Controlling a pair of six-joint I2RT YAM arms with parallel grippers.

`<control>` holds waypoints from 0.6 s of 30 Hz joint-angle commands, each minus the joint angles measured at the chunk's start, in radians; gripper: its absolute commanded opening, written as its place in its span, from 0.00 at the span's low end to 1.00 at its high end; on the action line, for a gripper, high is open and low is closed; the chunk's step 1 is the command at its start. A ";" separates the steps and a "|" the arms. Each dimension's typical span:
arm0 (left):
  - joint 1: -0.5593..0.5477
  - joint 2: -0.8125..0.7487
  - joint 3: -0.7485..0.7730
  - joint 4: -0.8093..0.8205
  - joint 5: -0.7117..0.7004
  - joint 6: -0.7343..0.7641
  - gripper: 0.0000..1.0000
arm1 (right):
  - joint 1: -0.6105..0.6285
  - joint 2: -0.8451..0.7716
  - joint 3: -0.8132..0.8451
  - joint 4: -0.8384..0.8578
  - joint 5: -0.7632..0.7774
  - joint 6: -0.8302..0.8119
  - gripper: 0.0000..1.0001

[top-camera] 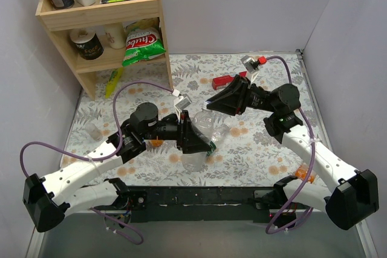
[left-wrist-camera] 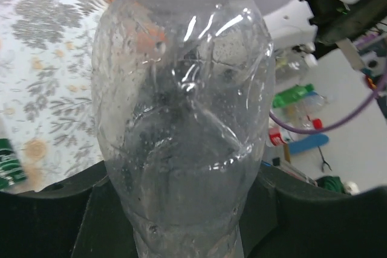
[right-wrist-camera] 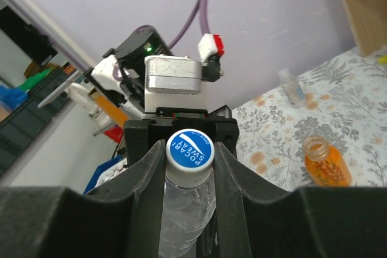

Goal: Unscrew the bottle caps

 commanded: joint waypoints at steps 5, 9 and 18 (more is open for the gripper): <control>-0.011 -0.001 0.036 0.309 0.330 -0.189 0.18 | 0.003 0.083 0.056 0.445 -0.217 0.116 0.01; -0.003 -0.007 0.044 0.317 0.311 -0.189 0.18 | 0.002 0.101 0.078 0.467 -0.234 0.165 0.01; 0.014 -0.061 0.067 -0.085 0.009 0.030 0.18 | -0.020 -0.006 0.184 -0.391 0.021 -0.287 0.83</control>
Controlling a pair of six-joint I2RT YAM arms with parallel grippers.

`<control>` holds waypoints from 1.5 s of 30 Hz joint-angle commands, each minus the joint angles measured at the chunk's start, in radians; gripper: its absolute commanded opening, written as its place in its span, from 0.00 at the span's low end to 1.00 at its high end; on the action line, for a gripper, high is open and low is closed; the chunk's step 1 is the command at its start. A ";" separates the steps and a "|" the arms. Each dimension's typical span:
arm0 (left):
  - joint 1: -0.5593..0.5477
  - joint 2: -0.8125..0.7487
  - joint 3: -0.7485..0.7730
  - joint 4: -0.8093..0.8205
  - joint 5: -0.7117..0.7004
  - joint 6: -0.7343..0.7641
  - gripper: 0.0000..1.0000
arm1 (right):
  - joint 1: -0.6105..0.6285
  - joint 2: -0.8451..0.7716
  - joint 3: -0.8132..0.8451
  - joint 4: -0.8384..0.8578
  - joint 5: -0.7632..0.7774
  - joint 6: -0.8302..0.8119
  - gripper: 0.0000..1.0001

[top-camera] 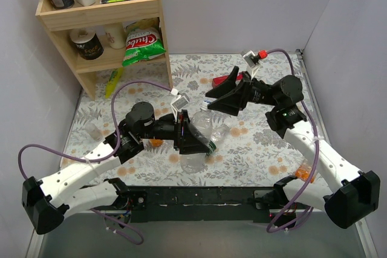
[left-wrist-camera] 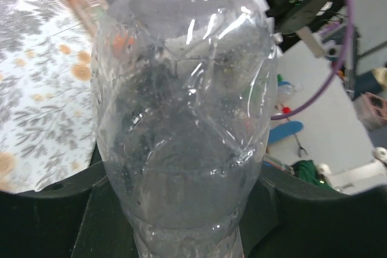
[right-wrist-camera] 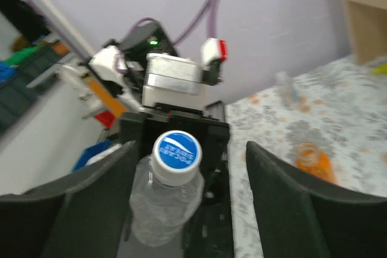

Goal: Unscrew the bottle caps

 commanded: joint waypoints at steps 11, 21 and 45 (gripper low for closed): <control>-0.108 0.105 0.229 -0.500 -0.720 0.288 0.16 | 0.049 -0.085 0.139 -0.738 0.623 -0.263 0.86; -0.135 0.152 0.251 -0.519 -0.761 0.297 0.16 | 0.142 -0.012 0.213 -0.806 0.729 -0.260 0.70; -0.007 0.002 0.059 -0.197 -0.238 0.211 0.17 | 0.069 -0.031 0.078 -0.509 0.352 -0.282 0.01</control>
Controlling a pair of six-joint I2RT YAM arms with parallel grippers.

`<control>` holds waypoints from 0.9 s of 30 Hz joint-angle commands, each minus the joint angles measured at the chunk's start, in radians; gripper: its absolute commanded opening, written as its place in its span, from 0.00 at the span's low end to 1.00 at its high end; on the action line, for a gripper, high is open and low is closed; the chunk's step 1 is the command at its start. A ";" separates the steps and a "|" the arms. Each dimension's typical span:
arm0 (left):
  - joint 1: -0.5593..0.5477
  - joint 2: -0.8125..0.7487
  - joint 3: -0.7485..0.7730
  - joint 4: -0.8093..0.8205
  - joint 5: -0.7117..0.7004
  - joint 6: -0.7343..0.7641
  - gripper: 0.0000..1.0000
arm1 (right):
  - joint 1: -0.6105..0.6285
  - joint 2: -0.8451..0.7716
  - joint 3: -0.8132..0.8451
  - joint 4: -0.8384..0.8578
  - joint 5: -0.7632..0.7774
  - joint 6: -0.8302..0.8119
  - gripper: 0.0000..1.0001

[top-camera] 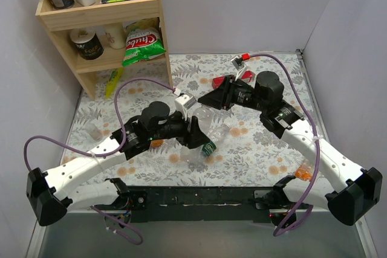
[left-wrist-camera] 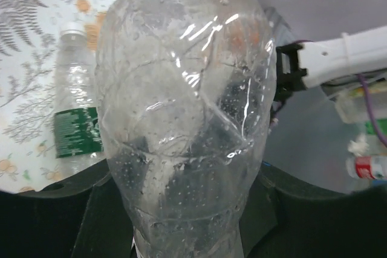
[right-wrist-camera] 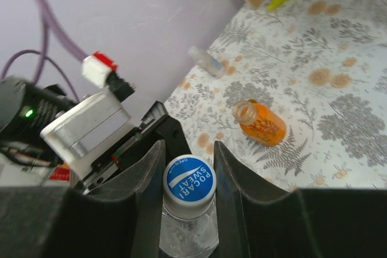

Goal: Unscrew the bottle caps

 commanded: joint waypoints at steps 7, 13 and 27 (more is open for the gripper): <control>0.143 -0.080 -0.082 0.459 0.728 -0.263 0.18 | -0.125 -0.032 -0.108 0.629 -0.647 0.135 0.01; 0.149 -0.077 -0.080 0.536 0.747 -0.307 0.17 | -0.138 -0.011 -0.116 0.719 -0.660 0.228 0.01; 0.078 0.021 0.063 -0.061 0.016 0.089 0.16 | -0.131 -0.091 -0.062 -0.002 -0.002 0.086 0.74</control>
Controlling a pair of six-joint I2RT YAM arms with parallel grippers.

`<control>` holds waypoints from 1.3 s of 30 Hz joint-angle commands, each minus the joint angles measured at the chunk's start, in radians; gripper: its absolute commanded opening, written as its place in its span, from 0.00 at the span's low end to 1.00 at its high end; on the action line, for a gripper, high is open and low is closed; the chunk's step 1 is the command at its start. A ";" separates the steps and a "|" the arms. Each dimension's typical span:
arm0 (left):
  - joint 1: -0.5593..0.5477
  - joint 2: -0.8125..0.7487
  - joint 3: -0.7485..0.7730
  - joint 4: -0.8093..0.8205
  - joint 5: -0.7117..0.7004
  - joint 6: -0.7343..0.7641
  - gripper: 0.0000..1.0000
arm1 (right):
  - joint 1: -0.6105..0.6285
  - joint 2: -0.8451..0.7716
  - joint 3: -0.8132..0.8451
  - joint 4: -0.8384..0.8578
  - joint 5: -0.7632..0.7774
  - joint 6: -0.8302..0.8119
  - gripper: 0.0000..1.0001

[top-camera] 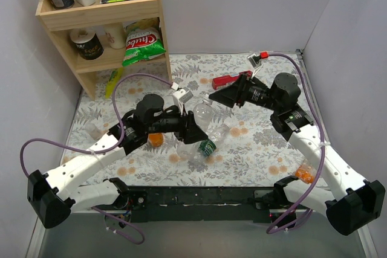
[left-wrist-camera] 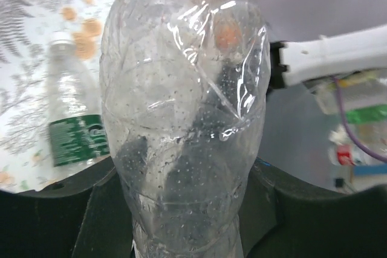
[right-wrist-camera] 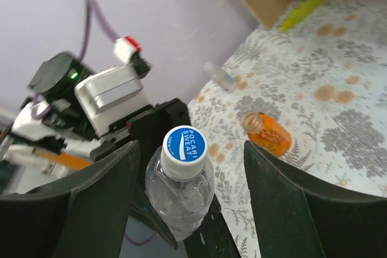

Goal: Unscrew the bottle caps

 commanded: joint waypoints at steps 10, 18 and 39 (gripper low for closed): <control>-0.091 0.097 0.130 -0.203 -0.457 0.073 0.15 | 0.131 0.022 0.130 -0.329 0.388 -0.035 0.73; -0.114 0.108 0.132 -0.205 -0.478 0.065 0.15 | 0.159 0.037 0.129 -0.305 0.399 -0.034 0.72; -0.198 0.210 0.194 -0.202 -0.495 0.065 0.14 | 0.197 0.101 0.153 -0.228 0.377 -0.023 0.70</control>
